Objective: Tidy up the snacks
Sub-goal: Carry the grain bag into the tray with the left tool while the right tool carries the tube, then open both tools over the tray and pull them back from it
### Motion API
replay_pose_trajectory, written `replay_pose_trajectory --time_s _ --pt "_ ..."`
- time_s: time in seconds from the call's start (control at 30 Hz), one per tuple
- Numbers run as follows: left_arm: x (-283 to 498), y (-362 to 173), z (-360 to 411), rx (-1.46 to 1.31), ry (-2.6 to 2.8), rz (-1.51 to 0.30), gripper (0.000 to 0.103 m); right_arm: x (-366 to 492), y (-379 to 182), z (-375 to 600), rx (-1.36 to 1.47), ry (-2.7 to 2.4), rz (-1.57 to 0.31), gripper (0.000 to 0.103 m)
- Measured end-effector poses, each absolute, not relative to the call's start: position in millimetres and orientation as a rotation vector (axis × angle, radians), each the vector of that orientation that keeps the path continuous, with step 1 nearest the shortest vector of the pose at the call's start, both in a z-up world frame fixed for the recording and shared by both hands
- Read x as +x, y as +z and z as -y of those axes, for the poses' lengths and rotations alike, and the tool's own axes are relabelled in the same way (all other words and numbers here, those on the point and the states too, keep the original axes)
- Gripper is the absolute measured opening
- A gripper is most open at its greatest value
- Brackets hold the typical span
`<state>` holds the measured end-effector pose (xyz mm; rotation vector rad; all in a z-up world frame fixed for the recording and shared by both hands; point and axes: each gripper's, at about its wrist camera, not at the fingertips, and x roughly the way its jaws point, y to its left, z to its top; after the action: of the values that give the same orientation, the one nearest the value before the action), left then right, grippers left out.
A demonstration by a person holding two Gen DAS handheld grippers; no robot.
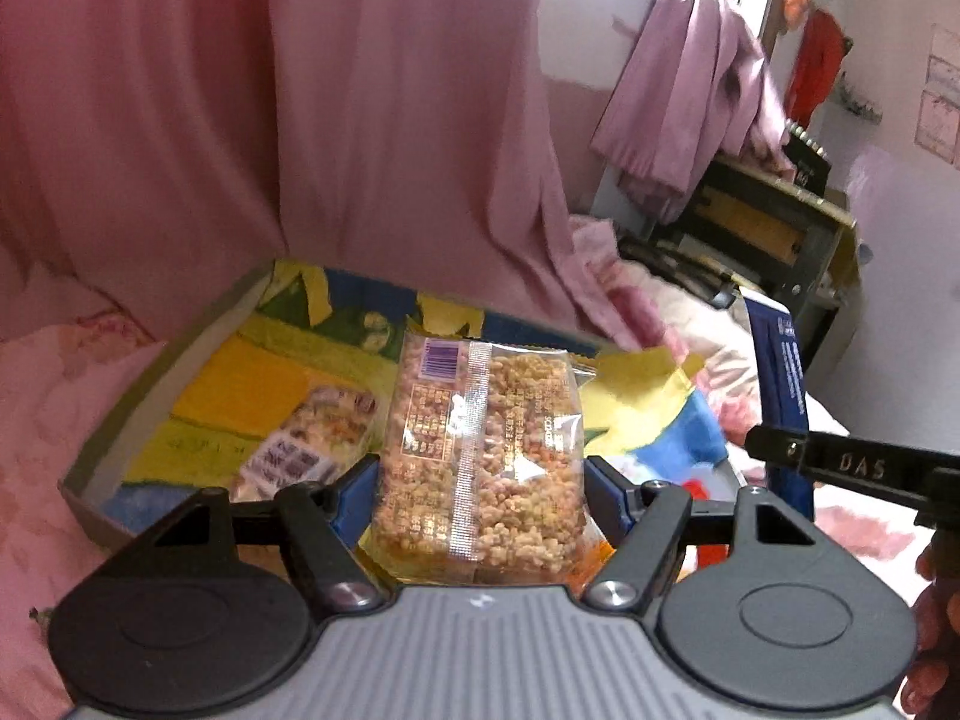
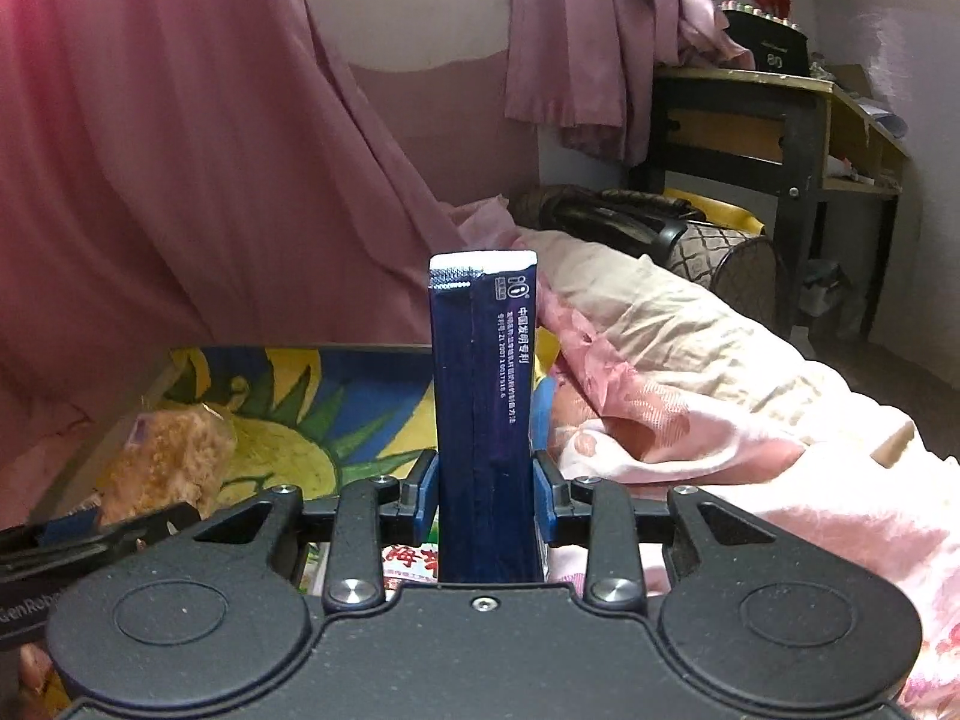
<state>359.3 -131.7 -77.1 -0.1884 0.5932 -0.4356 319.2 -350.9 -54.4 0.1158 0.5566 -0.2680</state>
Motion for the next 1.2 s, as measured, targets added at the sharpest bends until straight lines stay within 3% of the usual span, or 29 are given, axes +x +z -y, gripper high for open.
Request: replay_pose_trajectory --time_s 0.83,1.0,1.2 --pt "362.9 -77.8 135.1 -0.149 -0.436 -0.597 0.077 338.8 -84.4 341.4 0.101 -0.236 -0.647 0.037" --pt "362.2 -75.4 131.4 -0.177 -0.449 -0.593 0.085 336.4 -82.2 342.6 0.113 -0.237 -0.642 0.046" --pt "357.5 -64.1 126.7 -0.191 -0.424 -0.569 0.093 327.0 -70.5 345.6 0.139 -0.253 -0.615 0.065"
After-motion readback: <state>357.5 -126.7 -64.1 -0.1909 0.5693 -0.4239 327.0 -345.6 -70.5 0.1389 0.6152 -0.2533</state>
